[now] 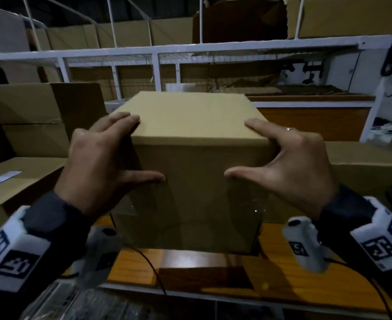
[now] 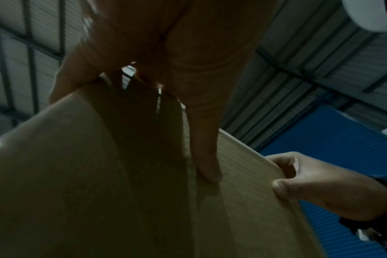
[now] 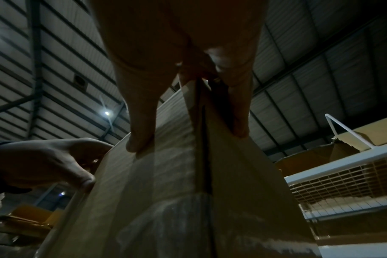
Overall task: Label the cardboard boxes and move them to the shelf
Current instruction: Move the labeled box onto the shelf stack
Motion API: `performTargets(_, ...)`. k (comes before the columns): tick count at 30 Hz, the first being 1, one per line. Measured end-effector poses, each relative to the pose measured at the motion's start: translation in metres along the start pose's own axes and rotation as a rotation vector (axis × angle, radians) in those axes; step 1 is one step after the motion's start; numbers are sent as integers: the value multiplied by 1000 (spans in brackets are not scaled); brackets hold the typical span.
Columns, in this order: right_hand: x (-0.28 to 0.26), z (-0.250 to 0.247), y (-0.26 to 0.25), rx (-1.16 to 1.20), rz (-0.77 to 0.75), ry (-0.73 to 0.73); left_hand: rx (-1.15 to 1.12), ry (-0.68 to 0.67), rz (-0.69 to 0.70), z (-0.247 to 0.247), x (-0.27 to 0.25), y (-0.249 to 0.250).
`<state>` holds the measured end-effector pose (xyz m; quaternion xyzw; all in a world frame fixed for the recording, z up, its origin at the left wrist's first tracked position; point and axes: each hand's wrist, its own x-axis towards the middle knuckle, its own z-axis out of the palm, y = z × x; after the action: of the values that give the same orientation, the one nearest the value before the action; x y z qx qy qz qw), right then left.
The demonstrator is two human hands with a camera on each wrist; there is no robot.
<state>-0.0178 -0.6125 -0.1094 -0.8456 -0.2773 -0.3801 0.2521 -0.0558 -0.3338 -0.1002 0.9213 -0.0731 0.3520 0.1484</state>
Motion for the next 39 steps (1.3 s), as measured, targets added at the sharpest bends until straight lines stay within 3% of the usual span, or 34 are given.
performTargets(9, 73, -11, 21, -43, 28, 50, -121, 44, 26, -2, 81, 6)
performTargets(23, 189, 37, 127, -59, 151, 26, -88, 16, 43, 88, 231, -16)
performTargets(31, 206, 86, 173, -31, 225, -20, -82, -73, 10, 137, 265, -38)
performTargets(39, 210, 106, 192, -19, 266, -30, -95, -62, 31, 155, 271, -51)
